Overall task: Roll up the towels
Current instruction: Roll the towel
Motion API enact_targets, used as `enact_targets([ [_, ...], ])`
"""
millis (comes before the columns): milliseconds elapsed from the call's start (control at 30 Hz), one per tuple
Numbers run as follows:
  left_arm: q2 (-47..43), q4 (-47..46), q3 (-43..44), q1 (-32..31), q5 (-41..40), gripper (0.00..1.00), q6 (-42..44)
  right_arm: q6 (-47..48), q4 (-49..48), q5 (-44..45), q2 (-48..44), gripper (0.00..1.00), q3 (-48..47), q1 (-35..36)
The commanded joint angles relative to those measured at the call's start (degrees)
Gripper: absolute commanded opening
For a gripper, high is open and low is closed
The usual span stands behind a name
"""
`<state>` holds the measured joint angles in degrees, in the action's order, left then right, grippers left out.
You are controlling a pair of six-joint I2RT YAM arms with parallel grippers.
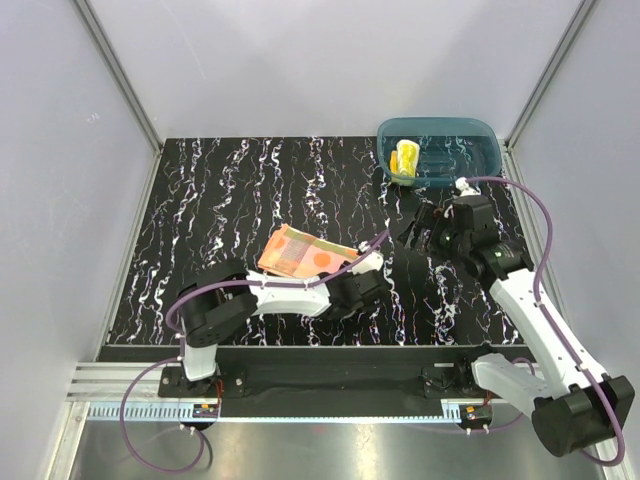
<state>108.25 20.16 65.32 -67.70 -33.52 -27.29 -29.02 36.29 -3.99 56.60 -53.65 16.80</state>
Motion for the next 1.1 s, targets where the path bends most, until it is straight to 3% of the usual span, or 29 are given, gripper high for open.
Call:
enact_targets([
  [0,-1.5,-2.8,-4.6,0.6,1.3,0.38,-2.0,-1.4,-2.3,-4.7,2.5,0.99,-2.6,-0.1],
  [100,-1.9,-3.6,-5.6,1.1,1.7,0.28,-2.2,-2.7,-3.6,-7.5,5.0,1.0,-2.9,-0.1],
  [267,-5.2,-6.4,-8.5,2.0,2.9,0.02,-2.2,-4.6,-6.5,-14.4,11.8,1.0,-3.0,-0.1],
  [433,-11.2,-12.0,-14.3,5.0,9.2,0.0,-2.9,-7.2,-12.5,-24.5,22.0,1.0,-0.6,-0.2],
  [567,-15.9,-13.8,-16.3,6.3,12.0,0.0,-3.5,-12.2,-23.5,-30.6,28.2,0.94,2.2,0.1],
  [733,-18.6,-14.0,-16.2,7.1,14.2,0.0,-3.8,-15.4,-31.0,-32.1,35.9,0.91,2.7,1.6],
  [967,-20.5,-14.8,-16.7,8.5,16.6,0.0,-4.6,-17.5,-34.4,-32.1,43.6,0.86,0.6,5.0],
  [1067,-21.6,-15.8,-17.9,9.3,17.9,0.0,-5.1,-18.1,-35.5,-32.0,46.0,0.78,-0.3,5.3],
])
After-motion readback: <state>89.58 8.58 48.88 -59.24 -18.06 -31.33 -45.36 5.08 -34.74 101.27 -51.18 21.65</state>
